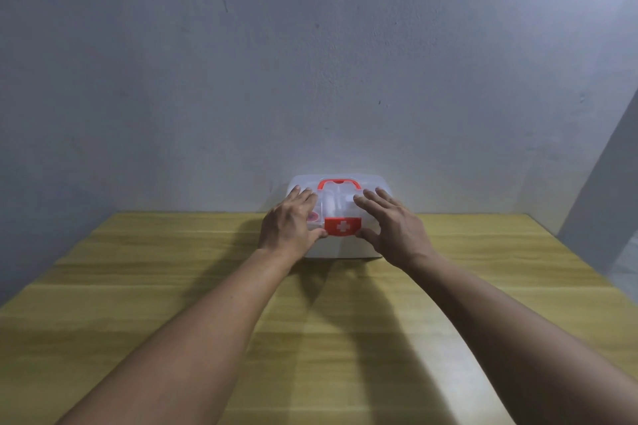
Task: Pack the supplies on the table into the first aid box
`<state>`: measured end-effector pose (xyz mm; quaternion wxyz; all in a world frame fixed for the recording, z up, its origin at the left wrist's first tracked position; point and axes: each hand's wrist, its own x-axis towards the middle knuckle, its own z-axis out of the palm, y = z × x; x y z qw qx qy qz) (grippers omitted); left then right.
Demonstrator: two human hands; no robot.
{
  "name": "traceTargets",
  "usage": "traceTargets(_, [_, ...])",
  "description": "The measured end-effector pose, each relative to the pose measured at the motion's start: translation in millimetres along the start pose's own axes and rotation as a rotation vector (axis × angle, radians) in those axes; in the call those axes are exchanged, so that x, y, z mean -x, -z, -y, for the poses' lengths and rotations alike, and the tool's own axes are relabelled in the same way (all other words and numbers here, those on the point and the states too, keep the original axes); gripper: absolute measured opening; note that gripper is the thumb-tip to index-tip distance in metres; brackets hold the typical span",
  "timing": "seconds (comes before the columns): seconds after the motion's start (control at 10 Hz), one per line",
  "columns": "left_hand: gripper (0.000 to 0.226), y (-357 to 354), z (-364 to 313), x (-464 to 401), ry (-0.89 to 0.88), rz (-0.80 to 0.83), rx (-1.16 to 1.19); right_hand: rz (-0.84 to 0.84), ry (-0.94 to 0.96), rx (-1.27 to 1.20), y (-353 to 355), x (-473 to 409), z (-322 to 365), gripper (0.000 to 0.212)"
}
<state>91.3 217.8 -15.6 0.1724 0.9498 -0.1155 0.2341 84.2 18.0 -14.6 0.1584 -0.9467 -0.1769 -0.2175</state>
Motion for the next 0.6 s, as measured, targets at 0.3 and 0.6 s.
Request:
traceTargets(0.3, [0.072, -12.5, 10.1, -19.8, 0.013, -0.015, 0.045, -0.029, -0.008, -0.038, -12.0, -17.6, -7.6, 0.060])
traceTargets(0.6, [0.107, -0.4, 5.7, -8.7, 0.005, 0.178, -0.133, 0.079, -0.009, 0.078, -7.3, -1.5, -8.9, 0.085])
